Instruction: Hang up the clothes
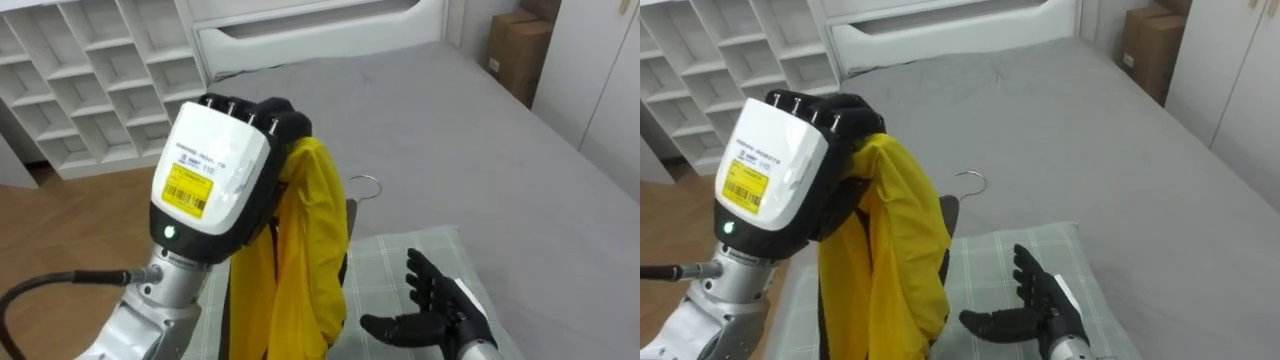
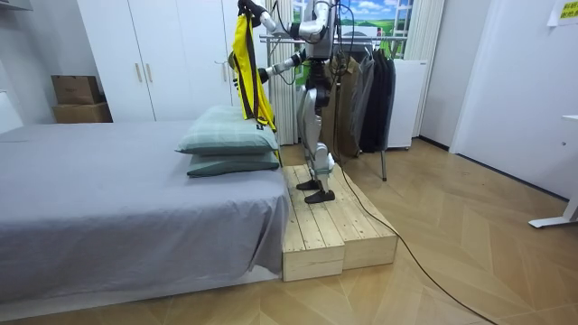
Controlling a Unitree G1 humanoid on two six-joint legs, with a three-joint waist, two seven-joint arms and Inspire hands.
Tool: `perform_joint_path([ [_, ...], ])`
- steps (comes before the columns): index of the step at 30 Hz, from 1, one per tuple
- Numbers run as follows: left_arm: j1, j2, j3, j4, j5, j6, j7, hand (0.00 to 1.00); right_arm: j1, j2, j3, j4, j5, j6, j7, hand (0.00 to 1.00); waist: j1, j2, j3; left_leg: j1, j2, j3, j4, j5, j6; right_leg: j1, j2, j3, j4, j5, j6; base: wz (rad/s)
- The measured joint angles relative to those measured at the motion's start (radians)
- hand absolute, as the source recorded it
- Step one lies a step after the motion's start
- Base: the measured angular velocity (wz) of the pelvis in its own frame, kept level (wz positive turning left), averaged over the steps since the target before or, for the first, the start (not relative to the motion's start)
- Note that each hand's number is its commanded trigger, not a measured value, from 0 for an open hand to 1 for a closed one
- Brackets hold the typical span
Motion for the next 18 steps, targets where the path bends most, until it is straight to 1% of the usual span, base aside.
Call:
perform_joint_path([
  [3,-0.009,0.001,-0.011,0.000,0.018,0.006,0.001,1.00,0.000,0.000,0.012,0.000,0.012,0.000,0.001,0.00,0.008,-0.001,0.0000,0.001,0.000,-0.003,0.001,0.000,0.000,0.003,-0.001,-0.002,0.000,0.000,0.000,0.01],
  [5,-0.030,0.004,-0.029,0.000,0.027,0.009,0.001,1.00,0.000,0.001,0.016,0.000,0.013,0.000,0.000,0.00,0.016,-0.003,0.0001,0.001,-0.001,-0.004,0.002,0.000,0.000,0.003,-0.002,-0.003,0.000,0.000,0.000,0.02],
  [8,-0.050,0.004,-0.046,0.002,0.027,0.009,0.001,1.00,-0.005,0.005,0.021,-0.001,0.021,0.000,-0.001,0.00,0.018,-0.006,0.0013,0.000,-0.002,-0.004,0.003,0.000,0.000,0.003,-0.002,-0.004,0.002,0.000,0.000,0.00],
  [11,-0.076,0.004,-0.063,0.002,0.027,0.008,0.005,1.00,-0.042,0.002,0.052,-0.001,0.020,0.000,0.001,0.00,0.020,-0.014,0.0053,-0.003,-0.002,-0.004,0.006,0.000,0.000,0.002,-0.002,-0.003,0.001,0.000,0.000,0.00],
  [15,-0.089,0.003,-0.080,0.002,0.027,0.008,0.020,1.00,-0.098,0.006,0.057,0.000,0.026,0.000,0.003,0.00,0.020,-0.018,0.0038,-0.004,-0.002,-0.005,0.008,0.000,0.000,0.002,-0.002,-0.003,0.000,-0.001,0.001,0.00],
  [18,-0.090,0.002,-0.085,0.002,0.027,0.009,0.027,1.00,-0.117,0.007,0.057,0.000,0.033,0.000,0.001,0.00,0.019,-0.021,0.0021,-0.005,-0.002,-0.010,0.009,0.000,0.000,0.003,-0.002,-0.008,0.000,-0.001,0.001,0.05],
])
